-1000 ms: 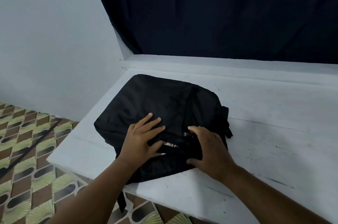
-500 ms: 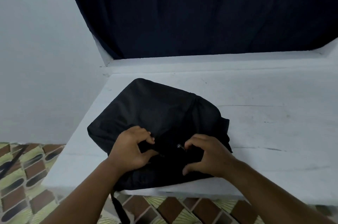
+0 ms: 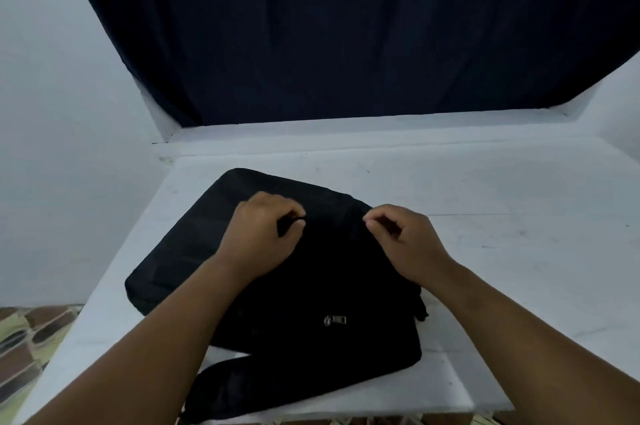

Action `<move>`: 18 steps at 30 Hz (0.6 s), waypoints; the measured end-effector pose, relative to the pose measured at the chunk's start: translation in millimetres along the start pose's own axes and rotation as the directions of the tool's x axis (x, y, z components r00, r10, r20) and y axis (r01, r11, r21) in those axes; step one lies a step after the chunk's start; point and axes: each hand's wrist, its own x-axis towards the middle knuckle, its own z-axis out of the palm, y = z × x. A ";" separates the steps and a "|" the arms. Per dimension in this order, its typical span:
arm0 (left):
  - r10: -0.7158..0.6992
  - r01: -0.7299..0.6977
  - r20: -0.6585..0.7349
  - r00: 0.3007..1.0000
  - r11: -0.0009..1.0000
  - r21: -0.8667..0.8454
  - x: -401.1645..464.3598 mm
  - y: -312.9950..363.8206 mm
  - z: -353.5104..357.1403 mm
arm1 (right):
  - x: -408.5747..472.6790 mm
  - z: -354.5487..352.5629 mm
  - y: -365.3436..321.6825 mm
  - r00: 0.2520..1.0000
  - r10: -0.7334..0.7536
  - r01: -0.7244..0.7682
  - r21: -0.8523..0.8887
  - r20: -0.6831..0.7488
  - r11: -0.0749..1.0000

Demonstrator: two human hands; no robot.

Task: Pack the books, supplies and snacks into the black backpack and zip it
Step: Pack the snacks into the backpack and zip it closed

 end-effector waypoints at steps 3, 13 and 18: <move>-0.038 0.035 0.096 0.995 0.999 0.032 35.1 -5.2 16.4 | 33.7 -1.8 20.1 0.999 0.027 -0.027 0.007 0.024 1.000; -0.333 0.189 0.500 0.799 0.929 0.317 136.2 -26.9 80.4 | 128.2 16.3 93.2 0.947 0.100 -0.102 -0.011 0.306 0.995; -0.427 0.280 0.553 0.715 0.900 0.333 140.8 -36.3 99.0 | 154.6 35.9 113.7 0.889 0.080 -0.111 0.045 0.450 0.993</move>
